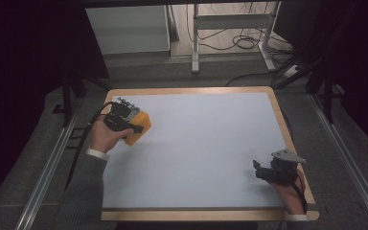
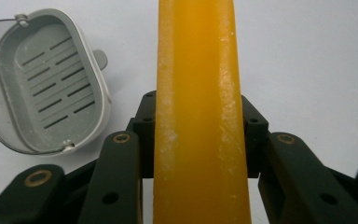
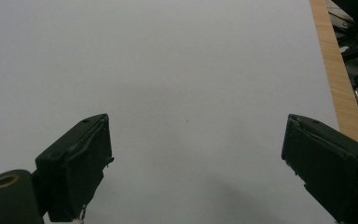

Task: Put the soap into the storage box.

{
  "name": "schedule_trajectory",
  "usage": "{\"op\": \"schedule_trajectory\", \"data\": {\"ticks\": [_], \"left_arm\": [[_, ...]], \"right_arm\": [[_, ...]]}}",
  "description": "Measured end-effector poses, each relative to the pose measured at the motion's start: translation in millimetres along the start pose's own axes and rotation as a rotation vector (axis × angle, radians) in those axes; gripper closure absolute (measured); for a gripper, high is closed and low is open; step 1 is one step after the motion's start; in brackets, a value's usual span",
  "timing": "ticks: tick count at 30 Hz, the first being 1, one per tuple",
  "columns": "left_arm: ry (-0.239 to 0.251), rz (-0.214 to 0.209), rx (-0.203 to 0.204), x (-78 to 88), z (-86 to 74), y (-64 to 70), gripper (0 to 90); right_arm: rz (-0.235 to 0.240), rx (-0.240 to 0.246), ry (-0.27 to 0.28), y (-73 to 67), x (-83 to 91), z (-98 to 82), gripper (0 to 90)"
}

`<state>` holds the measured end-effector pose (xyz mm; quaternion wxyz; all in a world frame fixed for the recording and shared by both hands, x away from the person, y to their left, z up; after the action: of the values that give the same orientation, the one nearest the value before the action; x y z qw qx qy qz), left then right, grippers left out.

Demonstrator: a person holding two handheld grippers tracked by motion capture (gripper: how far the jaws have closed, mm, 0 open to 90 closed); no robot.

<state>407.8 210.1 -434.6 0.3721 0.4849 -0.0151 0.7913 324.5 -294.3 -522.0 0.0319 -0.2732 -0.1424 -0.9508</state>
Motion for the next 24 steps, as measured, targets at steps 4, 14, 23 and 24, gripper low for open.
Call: {"op": "schedule_trajectory", "data": {"ticks": [4,14,23,24], "left_arm": [[0.009,0.004,0.012,0.6,2.4,-4.0,60.9],[0.028,-0.003,0.037,6.0,9.5,-12.4,60.8],[0.036,0.009,0.075,8.5,19.8,-27.8,60.8],[0.039,0.011,0.086,8.1,22.2,-31.7,60.9]], "right_arm": [[-0.004,0.000,-0.002,0.6,0.0,0.1,8.4],[-0.002,-0.001,0.001,0.3,0.9,0.7,8.4],[-0.006,-0.001,-0.002,0.4,0.6,0.5,8.4],[-0.006,-0.002,-0.002,0.5,0.7,0.6,8.4]]}}
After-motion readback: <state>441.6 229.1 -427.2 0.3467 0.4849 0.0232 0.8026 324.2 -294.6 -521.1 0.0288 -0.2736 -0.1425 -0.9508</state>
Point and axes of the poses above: each handheld gripper's, and its own axes: x roughly backward along the jaws, z roughly out of its top, y roughly to its right, the point moved 2 cm from there along -x, roughly forward along the jaws, and after that the axes turned 14 degrees about -z, right-handed, at the moved point
